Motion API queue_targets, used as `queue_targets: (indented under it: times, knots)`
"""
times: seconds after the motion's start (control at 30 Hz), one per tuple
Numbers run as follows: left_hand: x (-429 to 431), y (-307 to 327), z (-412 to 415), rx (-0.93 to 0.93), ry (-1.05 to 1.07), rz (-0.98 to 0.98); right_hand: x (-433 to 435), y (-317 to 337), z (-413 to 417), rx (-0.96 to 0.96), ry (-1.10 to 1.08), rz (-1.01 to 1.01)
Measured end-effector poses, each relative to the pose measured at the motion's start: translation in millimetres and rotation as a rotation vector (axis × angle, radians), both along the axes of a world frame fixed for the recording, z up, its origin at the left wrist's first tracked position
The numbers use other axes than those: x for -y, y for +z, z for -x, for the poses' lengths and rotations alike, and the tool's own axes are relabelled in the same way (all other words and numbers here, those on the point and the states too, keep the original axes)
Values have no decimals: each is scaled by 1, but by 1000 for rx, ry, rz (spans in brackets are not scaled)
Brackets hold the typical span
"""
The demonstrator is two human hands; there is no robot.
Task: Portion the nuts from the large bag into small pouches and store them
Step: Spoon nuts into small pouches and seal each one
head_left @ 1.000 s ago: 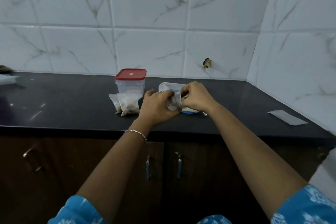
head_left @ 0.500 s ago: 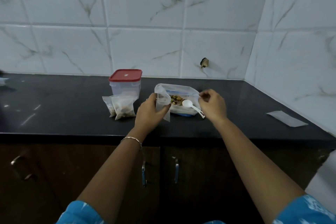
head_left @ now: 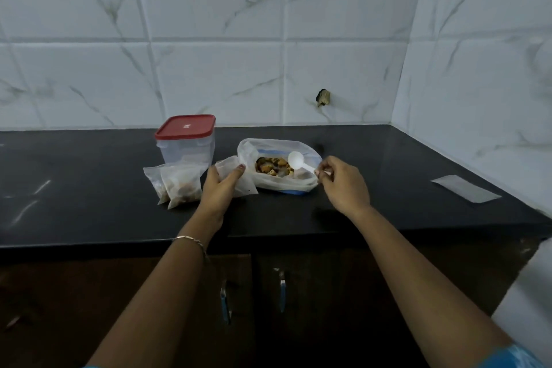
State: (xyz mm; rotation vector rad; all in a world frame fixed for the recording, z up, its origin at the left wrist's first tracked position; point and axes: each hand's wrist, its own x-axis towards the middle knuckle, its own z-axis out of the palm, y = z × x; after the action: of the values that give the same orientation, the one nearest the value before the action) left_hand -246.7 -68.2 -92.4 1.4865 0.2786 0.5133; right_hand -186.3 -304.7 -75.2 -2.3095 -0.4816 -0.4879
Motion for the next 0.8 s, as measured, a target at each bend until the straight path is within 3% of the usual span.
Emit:
queue_targets:
  times: [0.1,0.33,0.43,0.63,0.8]
  knots:
    - [-6,5,-10,4,25,0,-13,18,-9,88,53,141]
    - [-2,9,-14,125,-58,-403,-55,29,-35,235,75,532]
    - [-2,5,-19,123,-72,-500,-71,30,-47,268,113,594]
    - [-7,1,-23,119,-78,-484,-98,33,-60,395,174,749]
    - [-4,1,-21,88,-80,-554,-90,37,-67,339,230,739]
